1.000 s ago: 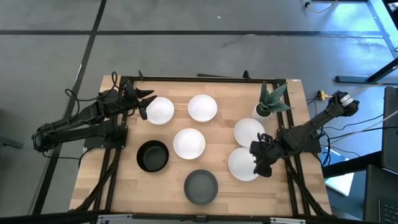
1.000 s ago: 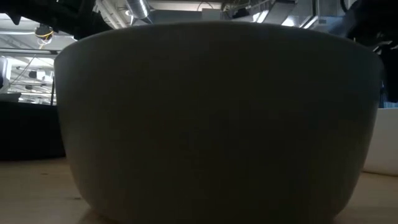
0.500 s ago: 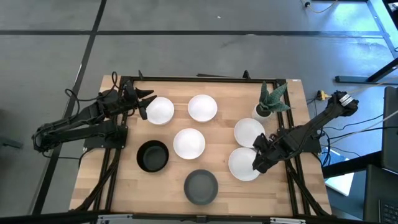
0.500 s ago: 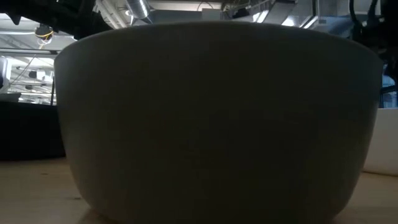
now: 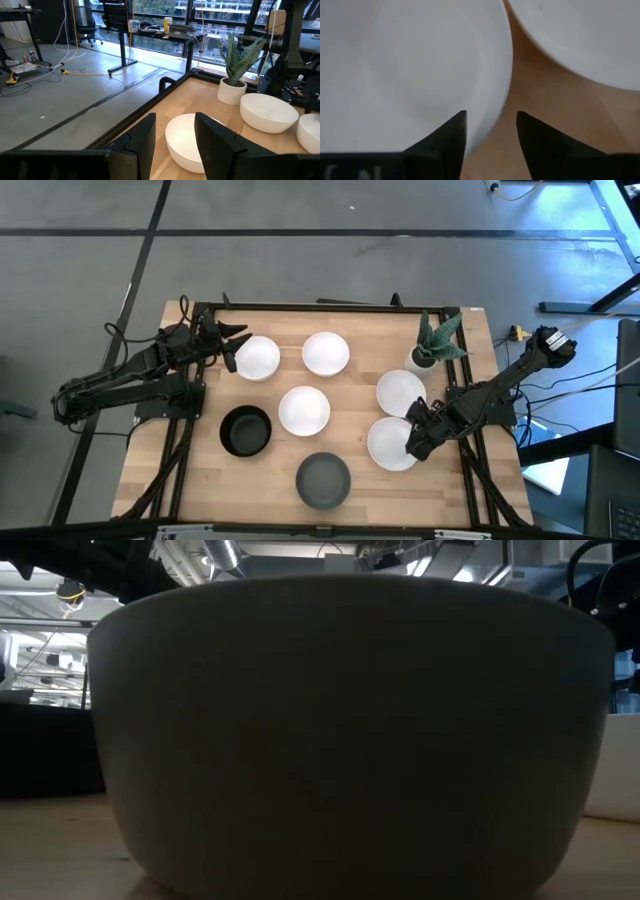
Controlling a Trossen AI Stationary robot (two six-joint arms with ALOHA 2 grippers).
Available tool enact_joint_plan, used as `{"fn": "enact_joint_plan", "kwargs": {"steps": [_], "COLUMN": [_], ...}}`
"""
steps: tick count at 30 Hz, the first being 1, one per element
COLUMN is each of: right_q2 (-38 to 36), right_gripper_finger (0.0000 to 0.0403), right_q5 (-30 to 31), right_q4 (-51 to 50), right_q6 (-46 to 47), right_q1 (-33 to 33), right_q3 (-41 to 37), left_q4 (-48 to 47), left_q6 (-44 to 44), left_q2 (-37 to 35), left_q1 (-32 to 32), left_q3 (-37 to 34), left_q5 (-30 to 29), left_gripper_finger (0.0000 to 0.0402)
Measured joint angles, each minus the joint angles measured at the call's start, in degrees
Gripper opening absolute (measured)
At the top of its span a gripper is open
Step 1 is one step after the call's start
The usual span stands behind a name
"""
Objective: Nest bowls inside each other
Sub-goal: Stack the white bowl on top of the gray bowl
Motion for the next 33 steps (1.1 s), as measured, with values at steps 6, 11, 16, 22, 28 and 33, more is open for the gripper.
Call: {"fn": "enact_joint_plan", "kwargs": {"steps": [6,11,16,22,28,33], "right_q2": [0.0,0.0,0.0,0.0,0.0,0.01], "right_gripper_finger": [0.0096,0.0029,0.0013,0.0007,0.0006,0.0006], "right_q5": [0.0,0.02,0.02,-0.8,-2.07,-3.76], "right_q4": [-0.01,-0.03,0.02,1.8,1.78,2.05], "right_q6": [-0.17,-0.55,-0.45,-1.76,-8.26,-14.82], "right_q1": [0.0,-0.02,-0.02,-0.98,-3.78,-7.57], "right_q3": [0.0,0.0,-0.02,1.34,7.54,13.6], "left_q4": [0.0,0.0,0.0,0.0,-0.01,0.0], "left_q6": [0.02,0.01,0.02,0.02,0.02,0.04], "left_q2": [0.0,0.0,0.0,0.0,0.02,0.07], "left_q1": [0.0,-0.01,0.0,0.0,0.0,0.0], "left_q3": [-0.02,-0.01,0.0,-0.02,-0.01,0.0], "left_q5": [-0.01,-0.01,-0.01,-0.01,-0.01,-0.01], "left_gripper_finger": [0.013,0.013,0.013,0.013,0.013,0.013]}}
